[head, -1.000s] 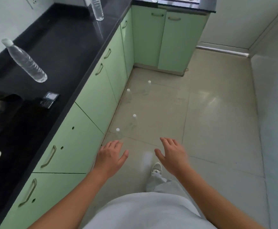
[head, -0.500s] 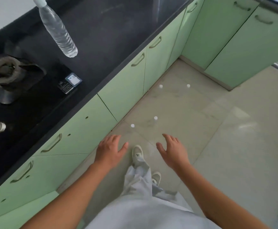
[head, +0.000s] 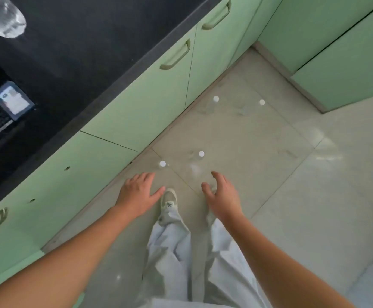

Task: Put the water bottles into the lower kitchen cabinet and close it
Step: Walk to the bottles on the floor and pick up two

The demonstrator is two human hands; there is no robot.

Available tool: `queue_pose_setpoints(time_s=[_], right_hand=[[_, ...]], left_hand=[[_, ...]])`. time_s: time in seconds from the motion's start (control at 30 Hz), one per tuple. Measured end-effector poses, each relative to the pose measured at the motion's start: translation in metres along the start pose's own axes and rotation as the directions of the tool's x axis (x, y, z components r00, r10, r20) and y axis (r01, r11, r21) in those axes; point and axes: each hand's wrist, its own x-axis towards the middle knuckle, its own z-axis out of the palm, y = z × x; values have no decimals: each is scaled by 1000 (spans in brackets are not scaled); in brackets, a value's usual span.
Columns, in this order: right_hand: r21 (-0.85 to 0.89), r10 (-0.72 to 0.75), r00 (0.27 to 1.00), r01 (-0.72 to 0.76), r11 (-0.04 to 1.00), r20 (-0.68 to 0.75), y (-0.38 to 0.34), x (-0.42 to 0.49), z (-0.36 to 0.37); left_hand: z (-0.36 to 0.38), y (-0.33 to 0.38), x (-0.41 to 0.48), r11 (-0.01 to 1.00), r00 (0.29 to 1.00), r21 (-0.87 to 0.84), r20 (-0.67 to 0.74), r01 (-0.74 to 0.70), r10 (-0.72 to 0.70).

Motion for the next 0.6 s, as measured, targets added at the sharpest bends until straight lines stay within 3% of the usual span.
queue_pose_setpoints(time_s=[0.13, 0.33, 0.5, 0.6], right_hand=[[89, -9, 1000, 6, 996, 25, 29, 71, 29], [64, -35, 992, 27, 998, 120, 92, 163, 81], [73, -11, 994, 3, 997, 110, 136, 217, 111], [107, 1, 998, -9, 994, 68, 151, 247, 130]], left_hand=[[43, -4, 49, 988, 993, -110, -17, 110, -113], [138, -14, 95, 870, 928, -330, 63, 366, -367], [215, -22, 122, 706, 831, -458, 159, 540, -533], [254, -22, 144, 613, 788, -549, 150, 568, -597]])
